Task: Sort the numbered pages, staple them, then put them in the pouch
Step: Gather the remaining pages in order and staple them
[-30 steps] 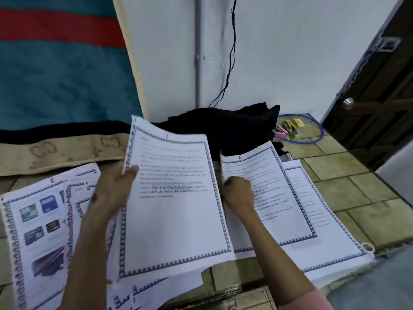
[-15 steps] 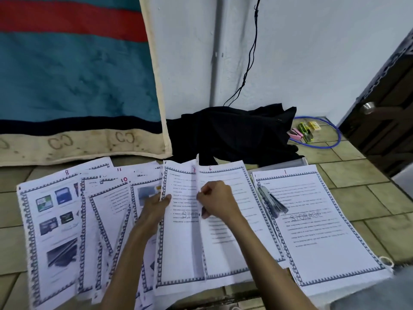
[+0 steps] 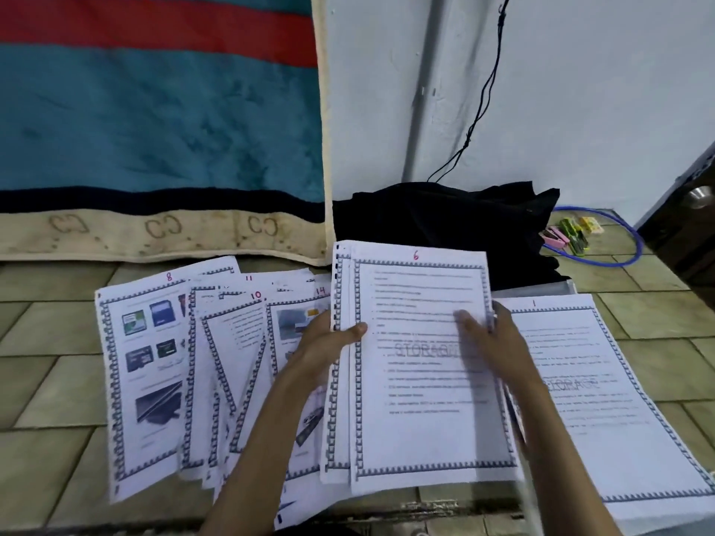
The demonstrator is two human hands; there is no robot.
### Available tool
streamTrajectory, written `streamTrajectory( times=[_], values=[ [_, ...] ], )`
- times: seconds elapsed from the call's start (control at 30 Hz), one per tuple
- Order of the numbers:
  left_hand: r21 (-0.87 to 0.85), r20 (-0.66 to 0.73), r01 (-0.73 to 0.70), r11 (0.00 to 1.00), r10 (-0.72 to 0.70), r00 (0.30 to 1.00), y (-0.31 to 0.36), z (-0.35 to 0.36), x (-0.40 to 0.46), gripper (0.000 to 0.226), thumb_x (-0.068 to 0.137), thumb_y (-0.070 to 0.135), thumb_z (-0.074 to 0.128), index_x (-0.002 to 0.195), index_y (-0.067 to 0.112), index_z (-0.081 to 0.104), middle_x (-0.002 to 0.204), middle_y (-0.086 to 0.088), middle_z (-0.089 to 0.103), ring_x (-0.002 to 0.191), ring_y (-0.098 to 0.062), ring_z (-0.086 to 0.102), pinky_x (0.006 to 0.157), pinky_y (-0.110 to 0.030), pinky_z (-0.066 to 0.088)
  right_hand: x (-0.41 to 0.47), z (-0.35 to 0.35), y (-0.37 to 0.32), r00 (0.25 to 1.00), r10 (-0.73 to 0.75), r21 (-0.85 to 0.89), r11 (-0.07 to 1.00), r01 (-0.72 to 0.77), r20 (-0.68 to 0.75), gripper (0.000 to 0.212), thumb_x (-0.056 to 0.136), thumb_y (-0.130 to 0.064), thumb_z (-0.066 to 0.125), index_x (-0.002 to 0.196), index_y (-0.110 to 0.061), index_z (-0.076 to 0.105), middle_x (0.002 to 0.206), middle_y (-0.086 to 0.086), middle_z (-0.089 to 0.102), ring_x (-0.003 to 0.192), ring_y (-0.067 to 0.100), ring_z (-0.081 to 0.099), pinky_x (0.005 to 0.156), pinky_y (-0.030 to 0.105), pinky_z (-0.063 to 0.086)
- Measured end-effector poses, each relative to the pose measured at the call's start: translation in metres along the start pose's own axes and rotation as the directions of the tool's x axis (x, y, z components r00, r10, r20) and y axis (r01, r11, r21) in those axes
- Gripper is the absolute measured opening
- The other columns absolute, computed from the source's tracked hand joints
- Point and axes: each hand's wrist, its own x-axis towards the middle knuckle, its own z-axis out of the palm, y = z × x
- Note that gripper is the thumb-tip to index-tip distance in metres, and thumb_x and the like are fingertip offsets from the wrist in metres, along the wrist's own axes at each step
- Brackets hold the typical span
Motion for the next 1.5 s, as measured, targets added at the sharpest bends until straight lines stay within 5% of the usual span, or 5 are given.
streamTrajectory(
  times=[0.33,0.73,1.0,1.2,1.5],
  values=[
    [0.302,0.033,-0.141,0.943,0.137,0.990,-0.014,0.047,0.005,0.044,0.089,0.026,0.060,0.130,0.014,0.048,0.130,-0.007,0.057,0.118,-0.019,0.056,0.092,-0.022,0.045,0.008,-0.068,0.035,0.974,0.079,-0.054,0.994,-0.092,-0.215,0.022,0.083,-0.019,0.069,0.081,0.002,0.063,0.071,0.017,0.061,0.071,0.028,0.058,0.064,0.031,0.042],
    [0.980,-0.134,0.082,0.183,0.293,0.947,-0.086,-0.033,-0.019,0.068,0.087,0.066,0.004,0.140,0.037,0.035,0.156,0.001,0.019,0.145,-0.026,0.017,0.113,-0.048,-0.005,0.001,-0.030,0.021,0.849,-0.261,-0.414,0.909,0.055,-0.460,0.042,0.091,-0.022,0.056,0.128,-0.003,0.050,0.123,0.031,0.053,0.115,0.045,0.046,0.092,0.050,0.039],
    [0.900,-0.174,0.007,0.435,0.345,0.922,-0.074,-0.025,-0.010,0.056,0.095,0.050,0.004,0.148,0.035,0.009,0.158,0.001,-0.007,0.146,-0.017,-0.012,0.114,-0.038,-0.013,-0.046,0.113,0.000,0.693,-0.413,-0.359,0.635,0.684,0.590,0.087,0.076,-0.075,-0.007,0.145,-0.035,0.026,0.157,-0.006,0.017,0.146,0.010,0.001,0.115,0.028,0.000],
    [0.892,-0.207,0.068,0.448,0.270,0.940,-0.076,-0.044,-0.019,0.054,0.101,0.034,0.012,0.149,0.012,-0.003,0.157,-0.004,-0.013,0.145,-0.014,-0.015,0.113,-0.027,-0.013,-0.038,0.116,0.014,0.805,-0.367,-0.520,0.623,0.584,0.466,0.104,0.064,-0.073,-0.030,0.149,-0.030,0.013,0.159,-0.006,0.003,0.143,0.013,-0.014,0.115,0.033,-0.003],
    [0.655,-0.384,0.044,0.754,0.282,0.879,-0.061,-0.051,-0.013,0.048,0.099,0.014,0.035,0.146,0.012,0.025,0.156,-0.005,0.019,0.145,-0.017,0.013,0.114,-0.023,0.012,-0.047,0.135,-0.009,0.890,-0.381,-0.605,0.656,0.450,0.249,0.044,0.085,-0.017,0.053,0.128,-0.010,0.053,0.132,0.012,0.052,0.123,0.034,0.045,0.094,0.045,0.044]
  ],
)
